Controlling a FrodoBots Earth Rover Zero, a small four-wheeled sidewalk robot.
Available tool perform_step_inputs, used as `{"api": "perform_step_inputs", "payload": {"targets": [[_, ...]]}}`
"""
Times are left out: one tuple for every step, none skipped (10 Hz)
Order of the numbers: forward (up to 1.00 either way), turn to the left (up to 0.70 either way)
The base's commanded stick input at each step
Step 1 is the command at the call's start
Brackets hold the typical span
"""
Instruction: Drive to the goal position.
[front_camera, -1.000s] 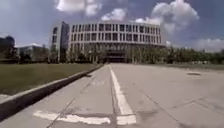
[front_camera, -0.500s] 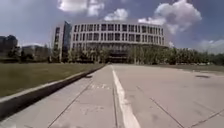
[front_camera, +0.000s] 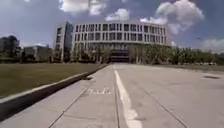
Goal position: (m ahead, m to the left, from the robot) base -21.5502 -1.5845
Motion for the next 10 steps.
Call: {"api": "perform_step_inputs", "payload": {"targets": [[0.85,0.0],[0.85,0.0],[0.85,0.0],[0.19,0.0],[0.01,0.0],[0.0,0.0],[0.0,-0.28],[0.0,-0.51],[0.0,-0.73],[0.0,-0.76]]}}
